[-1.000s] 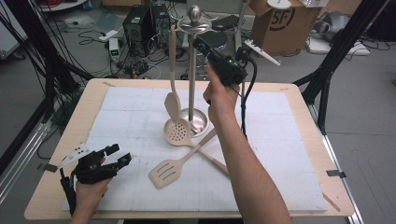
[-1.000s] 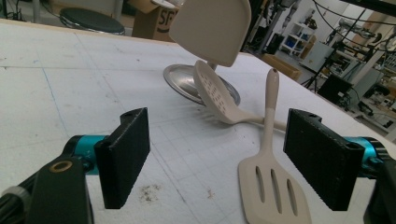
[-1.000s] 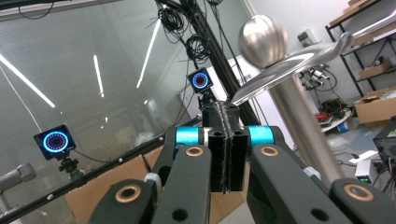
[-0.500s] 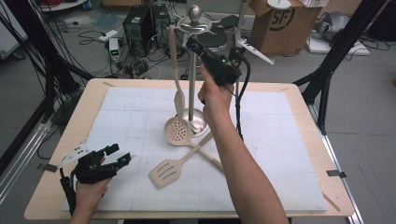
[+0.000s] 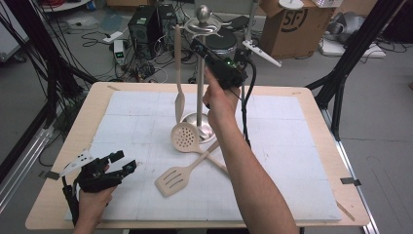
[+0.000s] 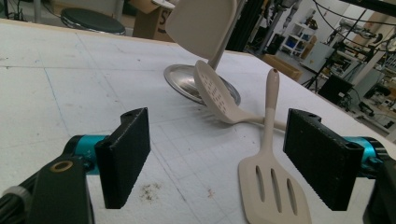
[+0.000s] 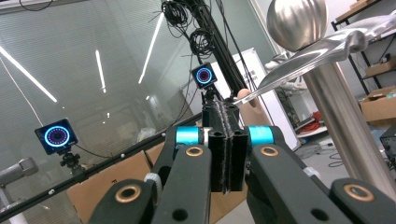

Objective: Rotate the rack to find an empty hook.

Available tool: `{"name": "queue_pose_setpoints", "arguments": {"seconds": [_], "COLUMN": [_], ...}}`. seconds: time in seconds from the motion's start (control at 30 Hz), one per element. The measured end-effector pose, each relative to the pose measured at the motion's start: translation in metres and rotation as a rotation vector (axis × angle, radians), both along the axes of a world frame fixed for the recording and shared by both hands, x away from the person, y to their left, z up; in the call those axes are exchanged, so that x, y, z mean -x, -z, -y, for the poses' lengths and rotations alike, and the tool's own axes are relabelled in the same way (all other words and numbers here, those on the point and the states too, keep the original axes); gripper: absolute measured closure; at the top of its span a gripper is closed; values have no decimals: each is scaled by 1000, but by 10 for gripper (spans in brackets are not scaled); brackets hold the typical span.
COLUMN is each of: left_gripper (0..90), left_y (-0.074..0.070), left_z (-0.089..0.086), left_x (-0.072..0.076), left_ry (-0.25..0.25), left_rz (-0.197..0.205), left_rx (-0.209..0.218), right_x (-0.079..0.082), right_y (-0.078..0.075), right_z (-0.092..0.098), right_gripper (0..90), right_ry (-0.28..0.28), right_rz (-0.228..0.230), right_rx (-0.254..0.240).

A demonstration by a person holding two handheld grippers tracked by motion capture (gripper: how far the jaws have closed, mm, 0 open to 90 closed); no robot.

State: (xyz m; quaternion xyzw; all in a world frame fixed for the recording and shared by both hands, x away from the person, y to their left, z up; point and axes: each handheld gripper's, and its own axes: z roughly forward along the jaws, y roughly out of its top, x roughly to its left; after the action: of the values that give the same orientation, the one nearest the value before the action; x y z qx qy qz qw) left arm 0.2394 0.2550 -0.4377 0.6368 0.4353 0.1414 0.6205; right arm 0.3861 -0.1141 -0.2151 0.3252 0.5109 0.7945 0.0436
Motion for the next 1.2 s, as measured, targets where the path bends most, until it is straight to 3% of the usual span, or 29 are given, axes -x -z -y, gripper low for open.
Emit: {"name": "queue_pose_setpoints", "arguments": {"seconds": [0.3, 0.43, 0.63, 0.77, 0.9, 1.07, 1.2], "left_gripper": [236, 236, 236, 235, 235, 236, 235], "left_y": [1, 1, 1, 1, 2, 1, 1], "left_z": [-1, -1, -1, 0, 1, 2, 2], "left_x": [1, 0, 1, 1, -1, -2, -2], "left_ry": [-4, -1, -1, 0, 4, 8, 7], "left_rz": [-5, -2, 0, 0, -6, -4, -2], "left_rx": [-5, -8, -13, -11, -10, -13, -7], "right_x": [-3, -3, -4, -6, -9, -3, -1], "right_y": [-1, 1, 12, 15, 10, 1, 3], "right_z": [-11, -9, 17, 37, 47, 38, 36], "right_gripper": [900, 900, 900, 900, 900, 900, 900], "right_ry": [-6, 4, 42, 83, 116, 113, 117], "right_rz": [-13, -30, -47, -75, -76, -44, -52], "right_rx": [9, -12, -28, -68, -121, -81, -78]}}
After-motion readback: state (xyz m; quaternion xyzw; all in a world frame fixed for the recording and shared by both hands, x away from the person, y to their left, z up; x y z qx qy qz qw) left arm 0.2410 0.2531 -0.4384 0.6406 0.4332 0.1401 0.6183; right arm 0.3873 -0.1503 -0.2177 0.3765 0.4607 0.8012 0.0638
